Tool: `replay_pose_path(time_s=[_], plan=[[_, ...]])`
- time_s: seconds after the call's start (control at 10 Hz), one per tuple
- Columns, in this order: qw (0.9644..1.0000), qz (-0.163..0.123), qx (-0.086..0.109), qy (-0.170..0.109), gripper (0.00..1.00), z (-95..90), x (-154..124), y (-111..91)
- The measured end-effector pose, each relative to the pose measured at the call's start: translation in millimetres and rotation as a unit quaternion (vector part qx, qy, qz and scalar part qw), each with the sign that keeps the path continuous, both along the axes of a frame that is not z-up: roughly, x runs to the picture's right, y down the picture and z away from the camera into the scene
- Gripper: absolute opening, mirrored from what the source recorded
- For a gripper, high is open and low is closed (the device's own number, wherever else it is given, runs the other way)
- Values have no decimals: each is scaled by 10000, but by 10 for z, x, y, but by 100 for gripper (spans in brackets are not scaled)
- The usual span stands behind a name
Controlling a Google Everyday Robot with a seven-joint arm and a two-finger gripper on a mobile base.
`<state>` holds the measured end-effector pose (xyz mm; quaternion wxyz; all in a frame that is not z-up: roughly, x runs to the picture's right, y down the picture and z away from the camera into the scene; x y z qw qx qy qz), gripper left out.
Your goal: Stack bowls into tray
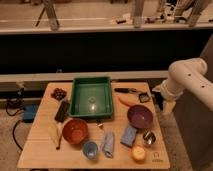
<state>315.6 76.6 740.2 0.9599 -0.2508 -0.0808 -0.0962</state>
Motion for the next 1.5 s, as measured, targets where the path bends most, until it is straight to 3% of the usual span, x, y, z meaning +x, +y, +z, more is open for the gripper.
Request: replay_pose_path(time_s=[0.4,0.6,0.9,1.1,1.3,1.5], plan=[[9961,-302,432,-702,80,41,254,371],[9918,-487,590,-1019,80,30,29,494],[9865,-549,705,-1369,80,28,-451,696],[9866,-484,684,-1401,80,107,-619,894],[9887,-554,588,-1263,80,246,-625,1150],[9897,-702,651,-1062,80,338,-606,1186]])
